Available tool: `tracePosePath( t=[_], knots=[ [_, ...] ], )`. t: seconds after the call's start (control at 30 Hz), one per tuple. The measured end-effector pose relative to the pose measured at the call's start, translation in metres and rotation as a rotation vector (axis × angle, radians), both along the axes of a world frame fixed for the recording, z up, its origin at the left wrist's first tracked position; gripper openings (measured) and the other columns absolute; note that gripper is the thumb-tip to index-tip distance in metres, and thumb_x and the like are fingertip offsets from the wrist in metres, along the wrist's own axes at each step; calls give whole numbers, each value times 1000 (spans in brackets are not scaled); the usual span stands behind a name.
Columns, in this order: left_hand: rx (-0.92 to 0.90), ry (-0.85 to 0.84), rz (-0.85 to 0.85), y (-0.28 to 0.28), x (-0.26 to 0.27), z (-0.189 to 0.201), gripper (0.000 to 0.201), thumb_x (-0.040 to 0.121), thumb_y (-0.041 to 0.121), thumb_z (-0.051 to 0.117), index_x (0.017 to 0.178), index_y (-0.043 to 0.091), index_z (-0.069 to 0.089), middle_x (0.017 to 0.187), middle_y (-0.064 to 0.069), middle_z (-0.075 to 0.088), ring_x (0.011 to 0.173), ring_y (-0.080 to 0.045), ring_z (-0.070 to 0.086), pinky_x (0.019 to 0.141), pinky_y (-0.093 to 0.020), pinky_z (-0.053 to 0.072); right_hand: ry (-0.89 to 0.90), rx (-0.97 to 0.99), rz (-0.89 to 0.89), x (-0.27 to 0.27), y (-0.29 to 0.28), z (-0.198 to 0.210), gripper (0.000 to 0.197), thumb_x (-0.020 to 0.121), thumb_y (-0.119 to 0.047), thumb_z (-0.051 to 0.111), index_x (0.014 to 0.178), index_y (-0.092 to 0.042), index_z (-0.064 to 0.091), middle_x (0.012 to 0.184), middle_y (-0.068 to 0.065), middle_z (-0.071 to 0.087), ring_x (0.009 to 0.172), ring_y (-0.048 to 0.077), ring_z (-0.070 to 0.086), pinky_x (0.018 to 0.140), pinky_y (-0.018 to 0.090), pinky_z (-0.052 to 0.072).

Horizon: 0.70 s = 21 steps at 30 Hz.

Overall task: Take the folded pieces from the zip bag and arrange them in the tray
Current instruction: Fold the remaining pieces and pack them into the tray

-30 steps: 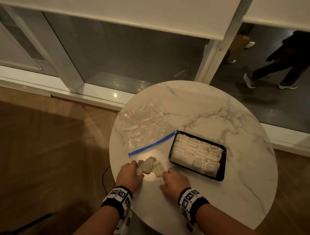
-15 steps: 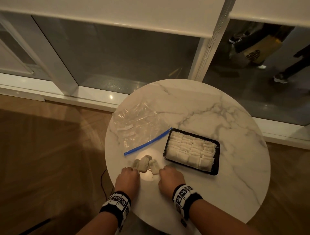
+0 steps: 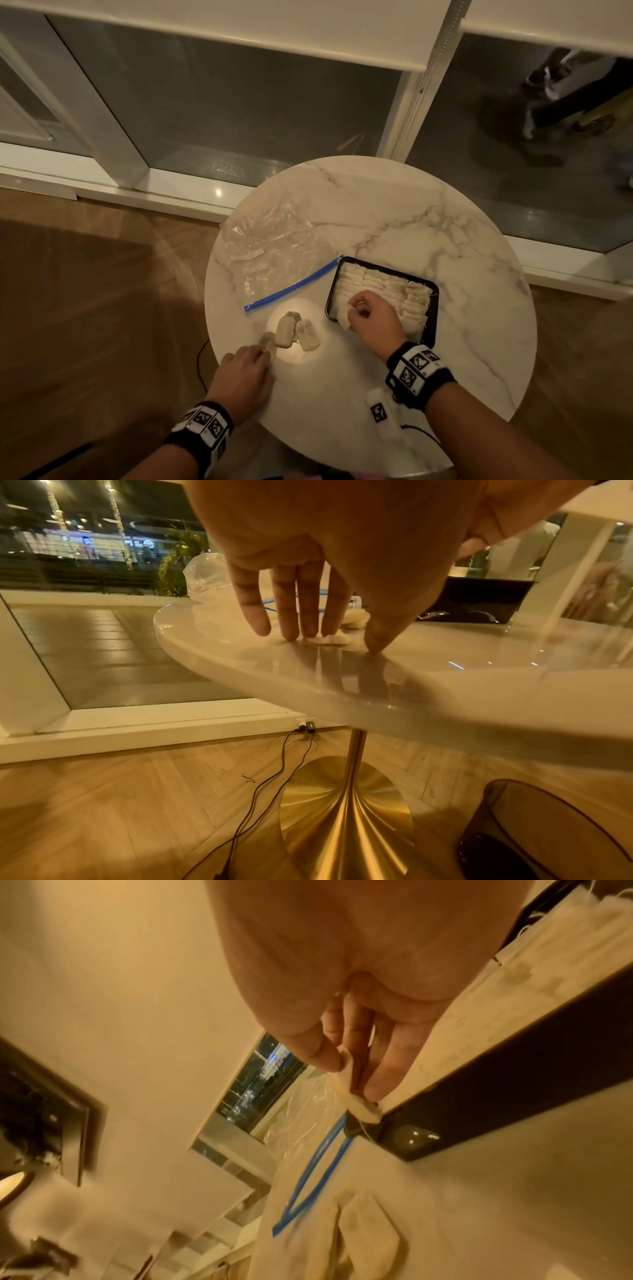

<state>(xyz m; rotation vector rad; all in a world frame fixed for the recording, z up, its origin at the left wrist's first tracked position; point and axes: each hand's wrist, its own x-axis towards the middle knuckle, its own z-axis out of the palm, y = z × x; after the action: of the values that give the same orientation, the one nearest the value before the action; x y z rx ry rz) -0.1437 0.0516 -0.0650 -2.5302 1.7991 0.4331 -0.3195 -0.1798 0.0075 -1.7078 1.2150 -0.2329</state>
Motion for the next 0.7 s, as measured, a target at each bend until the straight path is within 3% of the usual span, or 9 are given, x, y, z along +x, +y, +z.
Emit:
tracePosePath(
  t=[0.13, 0.23, 0.33, 0.43, 0.57, 0.7],
  knots=[
    [53, -25, -98, 8, 2, 3, 61, 79, 74, 49, 115, 29, 67, 117, 2, 68, 100, -18, 66, 83, -39, 58, -11, -94, -5, 7, -23, -4, 13, 94, -14, 59, 96, -25, 64, 88, -5, 63, 79, 12, 61, 69, 24, 51],
    [86, -21, -141, 5, 0, 8, 75, 77, 82, 44, 125, 28, 63, 128, 1, 63, 111, -20, 61, 94, -42, 52, 54, -69, 74, 13, -29, -15, 18, 96, -12, 54, 96, -28, 63, 90, -7, 61, 82, 13, 60, 66, 24, 48],
    [146, 14, -198, 3, -2, 10, 89, 75, 88, 39, 137, 26, 54, 142, -1, 52, 124, -23, 51, 106, -44, 42, 101, -82, 143, 18, -29, -25, 21, 97, -9, 53, 95, -27, 63, 93, -6, 62, 87, 13, 59, 71, 24, 46],
    [133, 7, -253, 7, -4, 7, 96, 71, 91, 42, 141, 26, 51, 143, 0, 51, 123, -23, 51, 105, -44, 42, 142, -80, 179, 24, -28, -29, 22, 96, -7, 53, 95, -27, 63, 96, -2, 64, 88, 15, 58, 72, 25, 45],
    [95, 10, -320, 14, -1, 2, 86, 69, 87, 48, 132, 30, 58, 129, 5, 60, 109, -18, 59, 91, -40, 52, 180, -84, 192, 29, -27, -32, 23, 93, -5, 56, 93, -27, 61, 93, 0, 64, 86, 16, 59, 65, 21, 43],
    [10, -3, -434, 14, -5, -3, 49, 76, 70, 61, 109, 34, 67, 101, 11, 66, 89, -11, 63, 78, -31, 55, 199, -79, 193, 32, -28, -30, 21, 88, -5, 61, 93, -26, 63, 82, -4, 58, 79, 16, 57, 59, 15, 41]
  ],
)
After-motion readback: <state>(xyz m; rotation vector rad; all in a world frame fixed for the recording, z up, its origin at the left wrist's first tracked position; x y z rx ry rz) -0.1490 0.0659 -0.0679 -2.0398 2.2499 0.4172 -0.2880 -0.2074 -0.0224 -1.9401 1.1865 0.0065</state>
